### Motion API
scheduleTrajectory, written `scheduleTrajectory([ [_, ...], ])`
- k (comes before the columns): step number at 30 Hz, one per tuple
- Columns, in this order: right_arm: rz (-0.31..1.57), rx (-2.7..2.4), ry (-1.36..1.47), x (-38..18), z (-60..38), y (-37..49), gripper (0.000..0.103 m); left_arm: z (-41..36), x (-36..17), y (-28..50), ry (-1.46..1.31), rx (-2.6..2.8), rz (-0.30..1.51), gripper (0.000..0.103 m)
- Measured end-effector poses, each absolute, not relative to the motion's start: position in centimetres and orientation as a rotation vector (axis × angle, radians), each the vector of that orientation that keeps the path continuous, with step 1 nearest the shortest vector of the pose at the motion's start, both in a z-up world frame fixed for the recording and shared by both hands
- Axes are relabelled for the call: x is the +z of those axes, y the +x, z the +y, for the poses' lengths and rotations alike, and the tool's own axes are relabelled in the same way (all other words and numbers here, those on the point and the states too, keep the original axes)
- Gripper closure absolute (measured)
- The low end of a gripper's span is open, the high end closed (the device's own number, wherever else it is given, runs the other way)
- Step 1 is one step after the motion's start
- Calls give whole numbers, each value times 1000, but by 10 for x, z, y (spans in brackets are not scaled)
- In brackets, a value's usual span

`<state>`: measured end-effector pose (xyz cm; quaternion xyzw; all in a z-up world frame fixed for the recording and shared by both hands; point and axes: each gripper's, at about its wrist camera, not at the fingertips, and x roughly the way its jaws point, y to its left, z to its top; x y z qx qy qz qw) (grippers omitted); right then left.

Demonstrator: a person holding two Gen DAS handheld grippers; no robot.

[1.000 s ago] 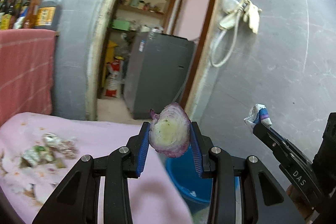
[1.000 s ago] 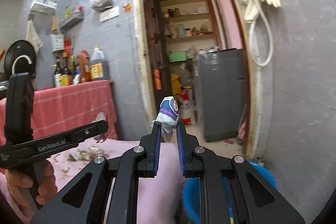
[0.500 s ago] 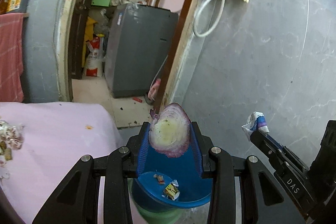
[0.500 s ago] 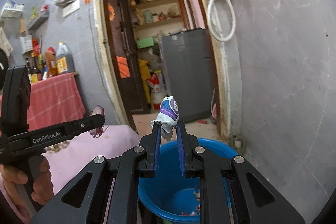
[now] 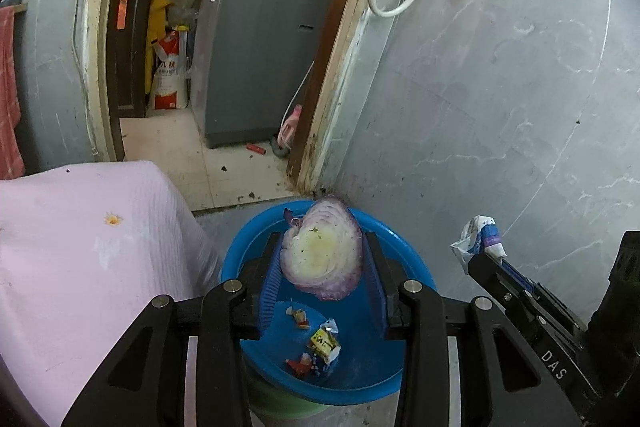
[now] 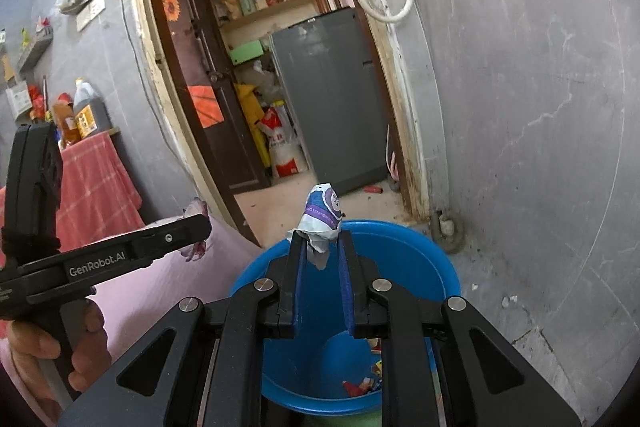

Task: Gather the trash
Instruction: 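Carry the onion slice and white wrapper over the blue basin and open both tools, then move both tools back over the remaining trash on the sheet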

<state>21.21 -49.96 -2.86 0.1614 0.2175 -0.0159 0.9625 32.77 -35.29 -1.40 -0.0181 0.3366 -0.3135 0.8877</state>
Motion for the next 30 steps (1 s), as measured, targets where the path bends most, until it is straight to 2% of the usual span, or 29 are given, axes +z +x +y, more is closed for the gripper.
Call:
scheduleTrajectory([
  [5,454,-38,324,-30,-500,216,76,-350,-19,331,-53,-659,720,67],
  [10,470,-40,323,-30,-501,221,75,-347,-19,333,-65,-665,739,66],
  [20,498,-34,351,-28,-503,229,52,-329,-4,331,-92,-631,717,65],
  [23,477,-35,352,-21,-500,227,49,-321,2,329,-97,-619,693,57],
  [25,448,-39,348,-13,-497,223,41,-313,8,326,-99,-610,669,51],
  [26,431,-41,345,-8,-495,221,34,-310,11,326,-100,-608,663,49],
  [29,383,-37,328,8,-488,214,26,-295,22,322,-115,-585,633,36],
  [30,368,-36,321,14,-486,212,22,-289,27,320,-127,-575,619,28],
])
